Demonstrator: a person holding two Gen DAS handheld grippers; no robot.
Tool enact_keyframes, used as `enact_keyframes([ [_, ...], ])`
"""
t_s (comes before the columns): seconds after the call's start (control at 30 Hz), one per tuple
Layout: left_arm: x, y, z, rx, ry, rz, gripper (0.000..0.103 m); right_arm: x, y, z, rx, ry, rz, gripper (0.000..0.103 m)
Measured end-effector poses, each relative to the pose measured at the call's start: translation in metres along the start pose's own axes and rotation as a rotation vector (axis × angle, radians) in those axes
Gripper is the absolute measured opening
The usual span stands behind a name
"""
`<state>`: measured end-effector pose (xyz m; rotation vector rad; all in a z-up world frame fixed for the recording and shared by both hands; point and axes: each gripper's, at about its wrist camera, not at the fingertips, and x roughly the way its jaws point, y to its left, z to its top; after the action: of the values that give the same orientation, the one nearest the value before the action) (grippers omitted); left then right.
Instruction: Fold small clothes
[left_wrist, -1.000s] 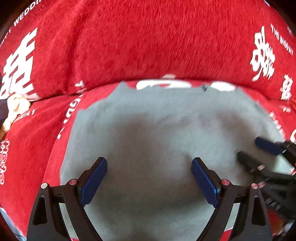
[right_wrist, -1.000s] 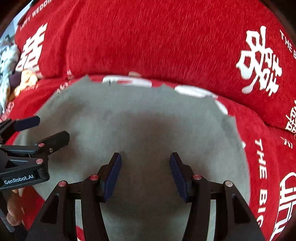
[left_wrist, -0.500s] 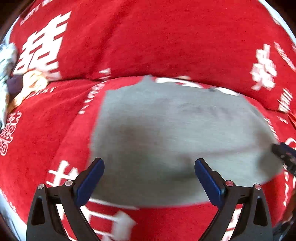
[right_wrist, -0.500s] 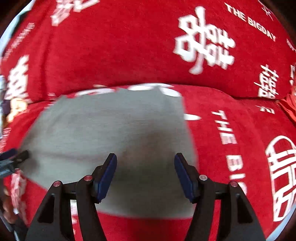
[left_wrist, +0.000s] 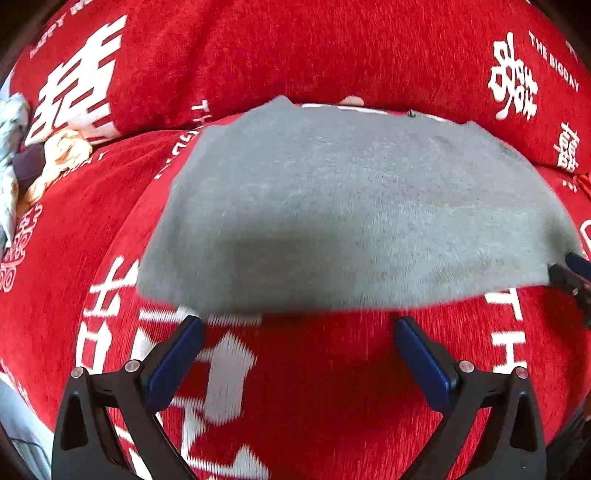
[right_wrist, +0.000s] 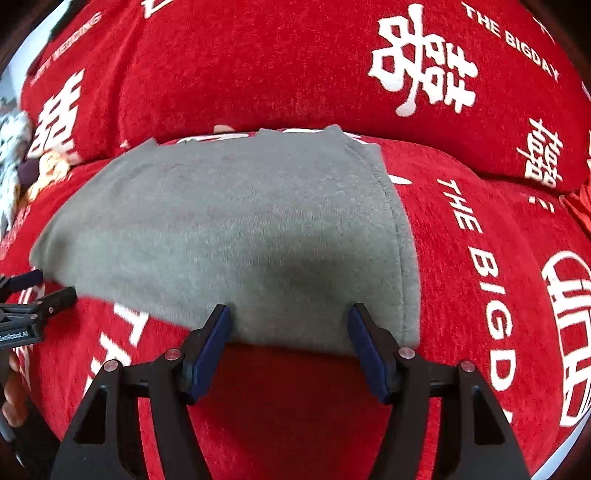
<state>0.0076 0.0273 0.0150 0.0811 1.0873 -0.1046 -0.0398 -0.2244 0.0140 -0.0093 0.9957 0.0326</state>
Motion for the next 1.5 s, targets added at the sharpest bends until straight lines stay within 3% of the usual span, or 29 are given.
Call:
enact_keyframes([
  [0.07, -0.009, 0.01, -0.004, -0.045, 0.013, 0.01, 0.103, -0.007, 0.007, -0.004, -0.027, 0.011, -0.022, 0.07],
  [0.2, -0.032, 0.051, -0.012, -0.183, -0.038, -0.031, 0.103, -0.022, -0.001, -0.014, 0.062, -0.017, 0.059, 0.07],
  [0.27, -0.027, 0.079, -0.011, -0.275, -0.028, -0.091, 0.103, -0.023, -0.004, -0.019, 0.096, -0.01, 0.077, 0.07],
  [0.37, -0.006, 0.111, -0.005, -0.398, -0.013, -0.267, 0.103, -0.024, -0.004, -0.019, 0.115, -0.007, 0.08, 0.07],
  [0.5, 0.013, 0.118, 0.02, -0.415, -0.053, -0.478, 0.103, -0.028, 0.001, -0.008, 0.127, -0.014, 0.076, 0.07],
  [0.67, 0.033, 0.115, 0.042, -0.374, -0.064, -0.577, 0.103, -0.025, 0.022, 0.022, 0.088, -0.012, 0.063, 0.07],
  [0.73, 0.039, 0.127, 0.041, -0.412, -0.089, -0.706, 0.103, -0.019, 0.037, 0.039, 0.062, -0.004, 0.072, 0.07],
  [0.8, 0.04, 0.136, 0.039, -0.443, -0.111, -0.774, 0.101, -0.008, 0.055, 0.056, 0.023, 0.018, 0.09, 0.07],
  [0.87, 0.043, 0.132, 0.045, -0.443, -0.094, -0.75, 0.073, 0.005, 0.074, 0.077, -0.01, 0.038, 0.114, 0.07],
  [0.9, 0.05, 0.124, 0.049, -0.417, -0.045, -0.732, 0.042, 0.014, 0.086, 0.09, -0.027, 0.049, 0.133, 0.07],
  [0.93, 0.056, 0.119, 0.051, -0.409, -0.011, -0.714, 0.033, 0.021, 0.095, 0.101, -0.038, 0.059, 0.154, 0.07],
  [1.07, 0.053, 0.12, 0.053, -0.445, -0.037, -0.689, 0.033, 0.058, 0.13, 0.145, -0.03, 0.137, 0.256, 0.07],
  [1.2, 0.051, 0.114, 0.053, -0.462, -0.047, -0.642, 0.033, 0.104, 0.166, 0.185, -0.008, 0.283, 0.351, 0.07],
  [1.27, 0.048, 0.106, 0.055, -0.446, -0.063, -0.586, 0.033, 0.122, 0.183, 0.199, 0.011, 0.33, 0.367, 0.071],
  [1.37, 0.033, 0.093, 0.053, -0.369, -0.105, -0.456, 0.033, 0.146, 0.207, 0.216, 0.023, 0.402, 0.409, 0.079],
  [1.5, 0.023, 0.073, 0.052, -0.278, -0.134, -0.331, 0.033, 0.172, 0.239, 0.228, 0.009, 0.511, 0.435, 0.079],
])
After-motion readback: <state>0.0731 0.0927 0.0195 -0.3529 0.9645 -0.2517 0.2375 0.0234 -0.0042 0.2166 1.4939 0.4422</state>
